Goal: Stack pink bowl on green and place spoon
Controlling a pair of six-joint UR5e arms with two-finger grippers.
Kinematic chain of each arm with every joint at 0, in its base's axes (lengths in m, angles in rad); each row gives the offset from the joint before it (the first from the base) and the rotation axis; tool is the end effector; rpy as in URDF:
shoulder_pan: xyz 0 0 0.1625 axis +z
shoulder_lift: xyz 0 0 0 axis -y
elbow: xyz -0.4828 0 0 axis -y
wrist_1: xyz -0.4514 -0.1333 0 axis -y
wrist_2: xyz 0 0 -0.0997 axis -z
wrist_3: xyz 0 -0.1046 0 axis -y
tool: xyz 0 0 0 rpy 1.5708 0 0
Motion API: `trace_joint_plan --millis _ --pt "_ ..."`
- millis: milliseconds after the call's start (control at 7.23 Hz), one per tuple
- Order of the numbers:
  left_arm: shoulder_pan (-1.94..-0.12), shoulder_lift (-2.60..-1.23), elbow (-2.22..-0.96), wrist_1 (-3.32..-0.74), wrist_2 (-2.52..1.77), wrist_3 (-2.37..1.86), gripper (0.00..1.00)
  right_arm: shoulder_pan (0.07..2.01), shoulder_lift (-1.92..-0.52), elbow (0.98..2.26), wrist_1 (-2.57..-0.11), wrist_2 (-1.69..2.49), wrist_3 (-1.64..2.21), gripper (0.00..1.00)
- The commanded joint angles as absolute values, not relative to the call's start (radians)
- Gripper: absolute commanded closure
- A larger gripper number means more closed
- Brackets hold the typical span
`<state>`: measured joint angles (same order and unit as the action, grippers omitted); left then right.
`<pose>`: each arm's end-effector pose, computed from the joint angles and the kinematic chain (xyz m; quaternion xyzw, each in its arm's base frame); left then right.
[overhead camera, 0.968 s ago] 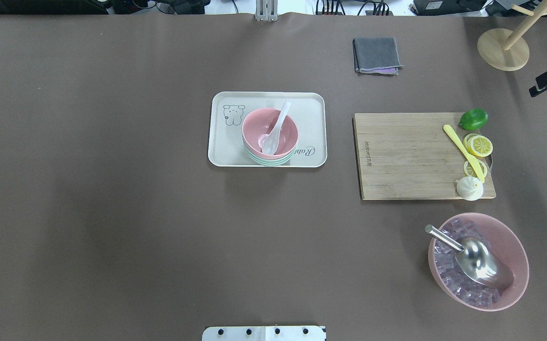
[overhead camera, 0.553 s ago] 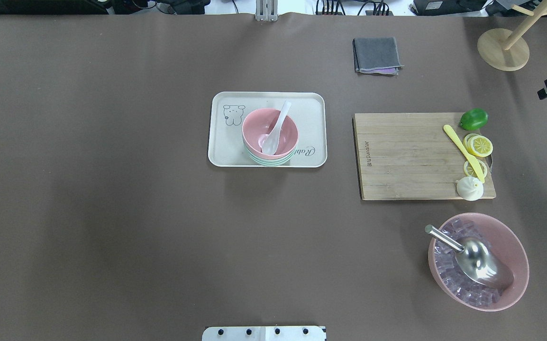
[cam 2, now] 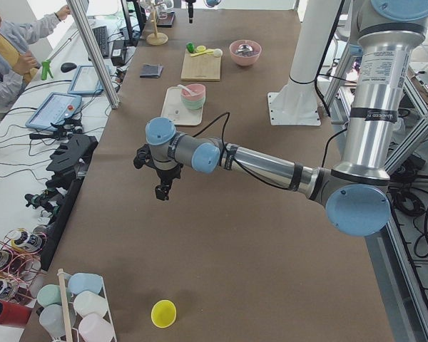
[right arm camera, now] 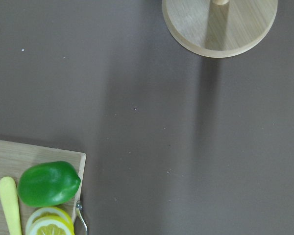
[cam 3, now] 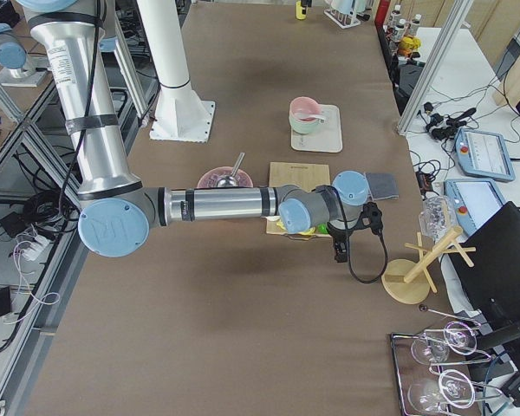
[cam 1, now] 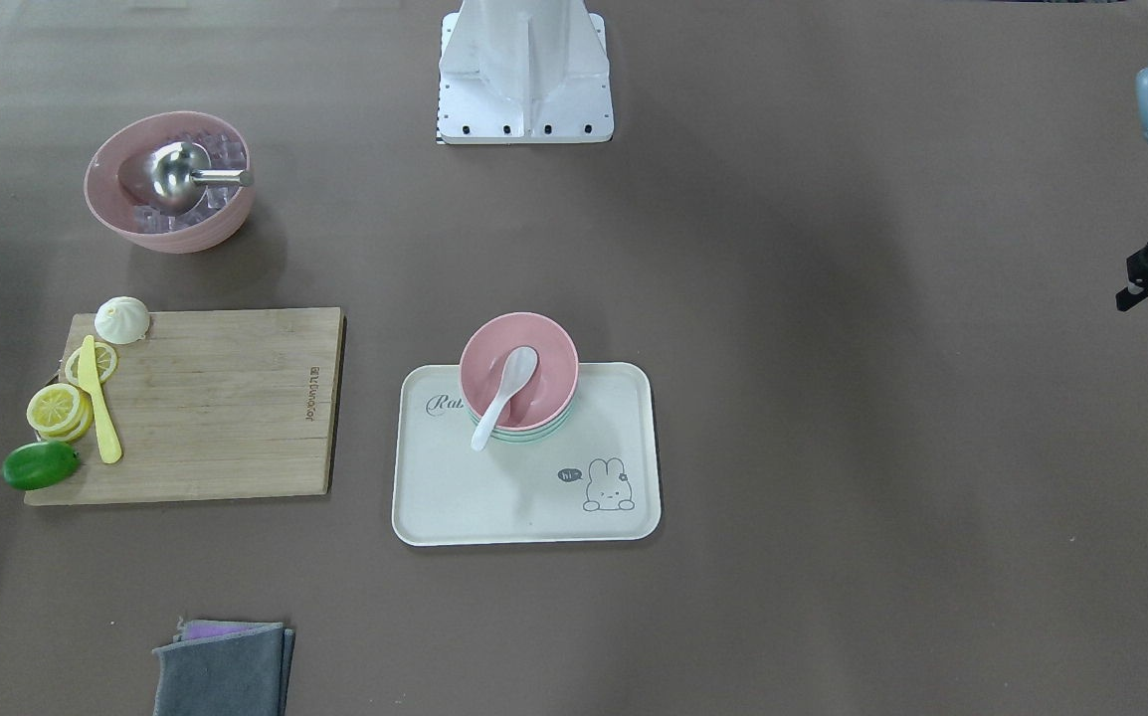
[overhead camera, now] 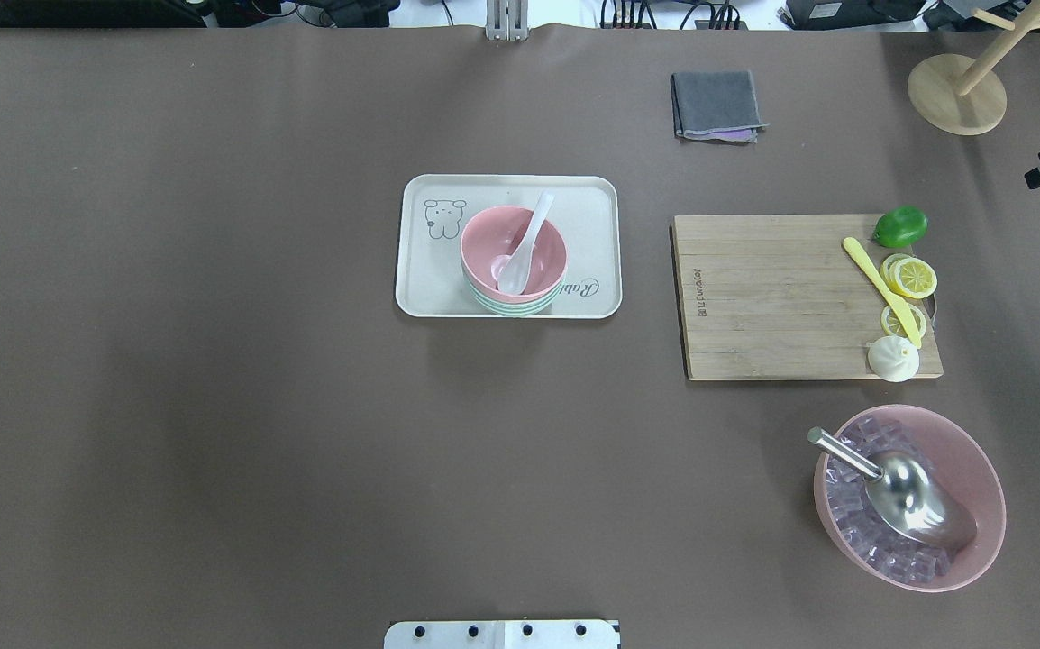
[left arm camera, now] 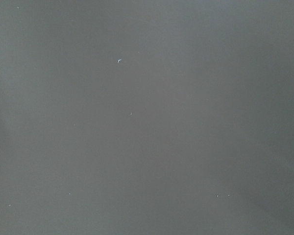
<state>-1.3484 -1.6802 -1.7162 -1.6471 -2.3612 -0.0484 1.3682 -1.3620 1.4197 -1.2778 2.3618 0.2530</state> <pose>0.0765 -0.6058 0.5658 0.0994 0.3968 0.1423 0.9013 -0.0770 -0.6678 0.6436 0.0712 -0.4059 -0.0443 0.9101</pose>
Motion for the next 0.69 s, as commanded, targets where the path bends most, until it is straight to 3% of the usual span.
trace_joint_plan --millis 0,553 --pt "-1.348 -1.681 -1.717 -1.652 -2.362 -0.048 0.02 1.368 -1.361 1.420 -1.278 2.362 0.255 0.00" --pt "-1.399 -1.706 -1.733 -1.652 -2.361 -0.054 0.02 1.368 -1.356 1.420 -1.278 2.362 0.264 0.00"
